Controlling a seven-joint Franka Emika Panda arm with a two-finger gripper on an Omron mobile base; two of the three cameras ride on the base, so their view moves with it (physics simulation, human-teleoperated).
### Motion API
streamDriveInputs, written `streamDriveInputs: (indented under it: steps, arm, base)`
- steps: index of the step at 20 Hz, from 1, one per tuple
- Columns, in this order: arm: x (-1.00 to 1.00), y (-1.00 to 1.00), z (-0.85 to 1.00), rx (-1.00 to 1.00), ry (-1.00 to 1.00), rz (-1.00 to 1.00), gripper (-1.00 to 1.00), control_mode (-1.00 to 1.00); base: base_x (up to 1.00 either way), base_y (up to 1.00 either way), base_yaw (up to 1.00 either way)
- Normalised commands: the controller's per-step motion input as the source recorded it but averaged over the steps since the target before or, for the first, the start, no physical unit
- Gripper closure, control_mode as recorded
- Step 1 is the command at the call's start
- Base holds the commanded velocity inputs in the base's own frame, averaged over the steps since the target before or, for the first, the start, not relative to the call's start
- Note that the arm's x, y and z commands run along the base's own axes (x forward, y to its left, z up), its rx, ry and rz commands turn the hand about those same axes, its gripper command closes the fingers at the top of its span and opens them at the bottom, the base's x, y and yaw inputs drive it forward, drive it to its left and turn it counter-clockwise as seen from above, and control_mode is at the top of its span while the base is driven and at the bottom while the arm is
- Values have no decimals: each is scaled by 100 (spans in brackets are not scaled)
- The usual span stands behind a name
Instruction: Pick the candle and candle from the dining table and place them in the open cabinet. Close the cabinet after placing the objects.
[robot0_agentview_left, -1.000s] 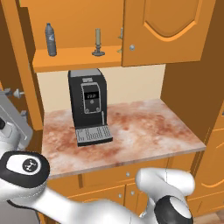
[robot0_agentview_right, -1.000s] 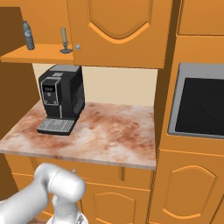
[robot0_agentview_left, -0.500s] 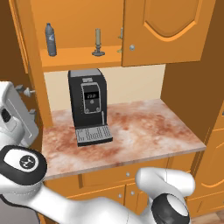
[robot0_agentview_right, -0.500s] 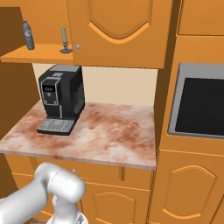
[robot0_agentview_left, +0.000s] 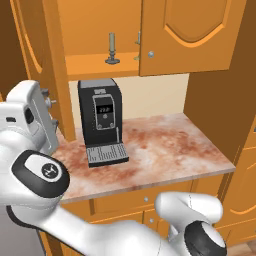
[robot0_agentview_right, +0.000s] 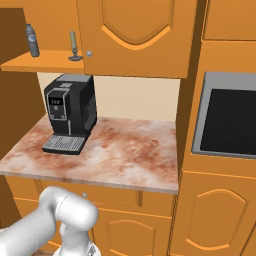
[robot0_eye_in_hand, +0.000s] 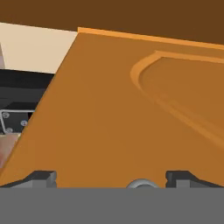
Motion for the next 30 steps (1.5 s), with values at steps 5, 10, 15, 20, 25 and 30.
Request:
streamDriveInputs:
  steps: [5,10,15,20,25,30]
  arm:
    - [19,-49,29,3,6,0,-100,-100]
    - [22,-50,21,3,6,0,-100,-100]
    - [28,-50,10,4,4,0,-100,-100]
    - [29,-49,0,7,2,4,-100,-100]
    - [17,-40,0,7,0,4,-100,-100]
    - [37,-40,0,8,-2,6,-100,-100]
  base:
    - [0,0,0]
    - [0,0,0]
    - [0,0,0]
    - [0,0,0]
    - [0,0,0]
    - [0,0,0]
